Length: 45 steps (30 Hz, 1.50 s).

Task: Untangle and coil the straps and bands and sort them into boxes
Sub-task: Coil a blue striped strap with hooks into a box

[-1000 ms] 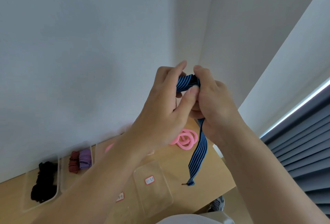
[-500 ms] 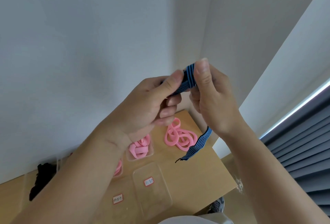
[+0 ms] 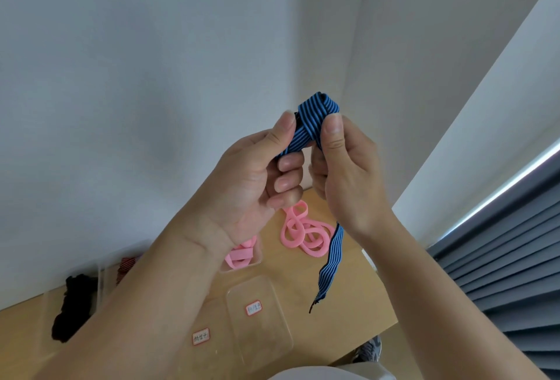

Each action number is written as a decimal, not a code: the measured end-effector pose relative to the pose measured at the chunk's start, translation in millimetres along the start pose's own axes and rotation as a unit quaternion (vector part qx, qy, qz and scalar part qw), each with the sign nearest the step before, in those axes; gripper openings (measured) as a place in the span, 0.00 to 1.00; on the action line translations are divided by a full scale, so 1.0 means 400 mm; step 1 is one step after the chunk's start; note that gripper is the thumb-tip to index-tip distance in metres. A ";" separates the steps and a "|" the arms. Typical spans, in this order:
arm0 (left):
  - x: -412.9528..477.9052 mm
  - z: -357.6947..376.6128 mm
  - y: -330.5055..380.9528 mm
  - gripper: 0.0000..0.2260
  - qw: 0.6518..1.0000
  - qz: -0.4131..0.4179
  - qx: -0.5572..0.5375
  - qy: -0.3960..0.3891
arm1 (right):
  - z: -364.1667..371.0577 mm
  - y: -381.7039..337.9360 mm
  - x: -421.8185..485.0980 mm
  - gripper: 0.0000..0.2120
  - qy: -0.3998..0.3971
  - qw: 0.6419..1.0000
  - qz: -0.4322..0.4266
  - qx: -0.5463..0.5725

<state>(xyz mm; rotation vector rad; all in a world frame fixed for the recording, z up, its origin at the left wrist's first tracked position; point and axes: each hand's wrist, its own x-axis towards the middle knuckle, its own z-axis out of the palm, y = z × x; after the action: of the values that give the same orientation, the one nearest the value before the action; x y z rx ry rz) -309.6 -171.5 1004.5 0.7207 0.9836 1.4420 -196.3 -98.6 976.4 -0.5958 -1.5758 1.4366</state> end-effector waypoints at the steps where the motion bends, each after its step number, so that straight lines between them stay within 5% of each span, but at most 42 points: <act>1: -0.001 -0.003 0.002 0.19 1.000 -0.002 0.001 0.004 | -0.004 -0.002 -0.001 0.18 -0.007 1.000 0.006 0.012; 13: -0.004 -0.025 0.019 0.18 0.999 -0.031 -0.006 0.017 | -0.041 -0.026 0.004 0.20 -0.056 0.995 0.063 0.050; 19: -0.006 -0.011 0.003 0.13 0.988 0.065 0.116 0.075 | -0.029 -0.032 -0.003 0.25 -0.031 0.993 0.113 0.028; 23: 0.008 -0.007 -0.018 0.06 0.899 0.196 0.352 0.170 | -0.005 -0.057 -0.028 0.35 -0.031 0.986 0.157 0.049; 30: 0.013 -0.035 -0.066 0.15 0.681 0.376 0.598 0.192 | 0.017 -0.073 -0.019 0.25 0.018 0.977 0.204 0.055; 32: 0.003 -0.034 -0.058 0.15 0.707 0.369 0.582 0.157 | 0.013 -0.068 -0.017 0.24 0.009 0.979 0.195 0.060; 36: -0.021 -0.020 -0.023 0.12 0.892 0.213 0.383 0.112 | 0.003 -0.059 -0.016 0.25 -0.008 0.986 0.162 0.031; 38: -0.018 -0.024 -0.025 0.09 0.908 0.196 0.348 0.129 | 0.009 -0.058 -0.018 0.26 -0.014 0.989 0.148 0.014; 41: -0.008 -0.026 -0.048 0.07 0.841 0.277 0.430 0.175 | 0.023 -0.060 -0.024 0.32 -0.005 0.983 0.181 0.015; 45: 0.002 -0.042 -0.068 0.11 0.672 0.409 0.581 0.206 | 0.026 -0.071 -0.032 0.31 0.011 0.961 0.274 0.044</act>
<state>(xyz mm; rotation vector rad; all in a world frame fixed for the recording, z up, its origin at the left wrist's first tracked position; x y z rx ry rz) -312.0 -174.6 972.8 2.0323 2.1800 1.6223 -193.1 -120.5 1000.4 -1.0481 -1.3744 1.8843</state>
